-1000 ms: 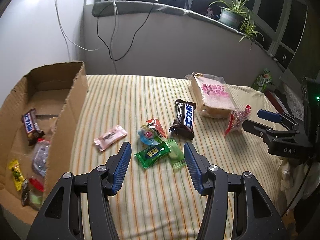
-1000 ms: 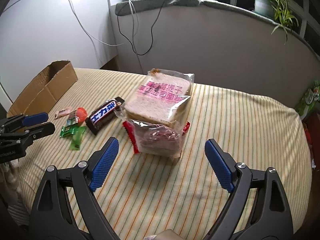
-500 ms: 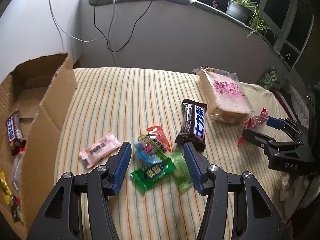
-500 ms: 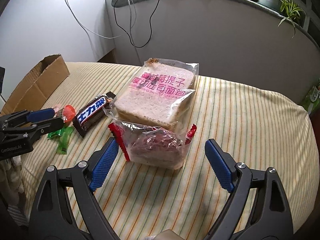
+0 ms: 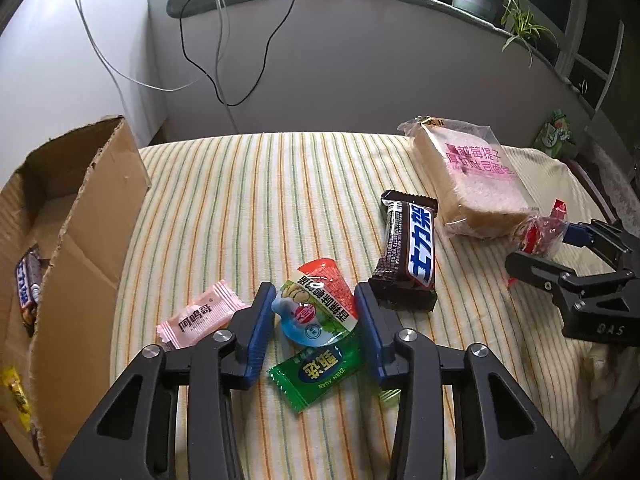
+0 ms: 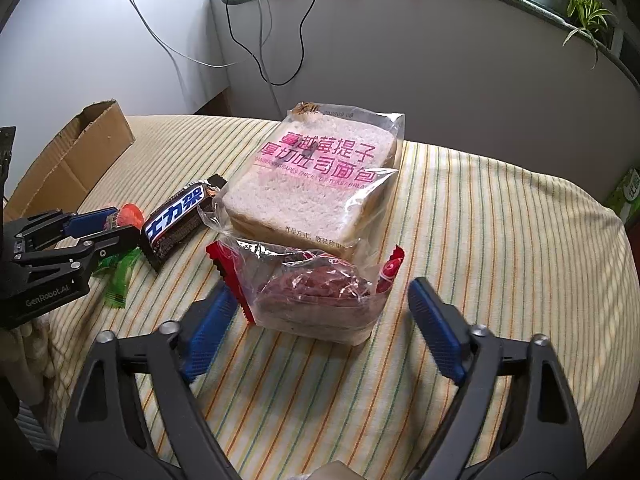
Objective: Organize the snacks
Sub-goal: 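Grasp the dried-fruit bag with the right tool while the left tool grasps the red-lidded candy cup, then carry the fruit bag and candy cup into the box and open both tools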
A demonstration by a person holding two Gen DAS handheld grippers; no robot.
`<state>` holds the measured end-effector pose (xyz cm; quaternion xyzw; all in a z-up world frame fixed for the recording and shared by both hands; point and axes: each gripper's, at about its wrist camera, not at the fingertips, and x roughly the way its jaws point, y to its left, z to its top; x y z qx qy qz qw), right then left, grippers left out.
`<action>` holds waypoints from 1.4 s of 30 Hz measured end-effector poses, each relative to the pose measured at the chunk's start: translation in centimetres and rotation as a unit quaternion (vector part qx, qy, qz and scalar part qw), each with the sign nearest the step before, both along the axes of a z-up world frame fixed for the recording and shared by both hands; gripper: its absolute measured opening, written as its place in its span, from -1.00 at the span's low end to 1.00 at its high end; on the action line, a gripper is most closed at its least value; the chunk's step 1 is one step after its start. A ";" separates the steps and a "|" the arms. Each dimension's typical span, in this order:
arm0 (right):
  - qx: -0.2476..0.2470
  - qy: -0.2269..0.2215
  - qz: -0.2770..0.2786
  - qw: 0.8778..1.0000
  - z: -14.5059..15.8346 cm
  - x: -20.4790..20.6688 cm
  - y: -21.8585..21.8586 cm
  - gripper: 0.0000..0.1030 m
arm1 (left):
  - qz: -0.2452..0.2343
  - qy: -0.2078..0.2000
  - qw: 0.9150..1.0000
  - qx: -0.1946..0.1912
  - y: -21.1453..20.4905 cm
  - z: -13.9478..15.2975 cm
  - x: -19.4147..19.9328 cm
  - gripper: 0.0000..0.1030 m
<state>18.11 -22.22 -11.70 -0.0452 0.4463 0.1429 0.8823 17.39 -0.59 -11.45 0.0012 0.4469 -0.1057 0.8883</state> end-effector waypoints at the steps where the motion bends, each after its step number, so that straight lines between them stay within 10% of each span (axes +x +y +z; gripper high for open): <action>1: 0.000 0.003 0.002 1.000 -0.1 0.0 0.1 0.48 | 0.000 -0.001 1.000 0.001 0.0 0.0 0.0 -0.26; 9: 0.006 0.006 -0.004 1.000 -0.1 0.0 0.2 0.09 | -0.003 -0.003 1.000 -0.007 0.1 0.2 -0.3 -0.28; 42: 0.021 -0.073 0.076 0.994 7.7 -4.3 9.3 0.07 | 0.066 -0.103 0.992 -0.041 8.2 7.4 -6.8 -0.28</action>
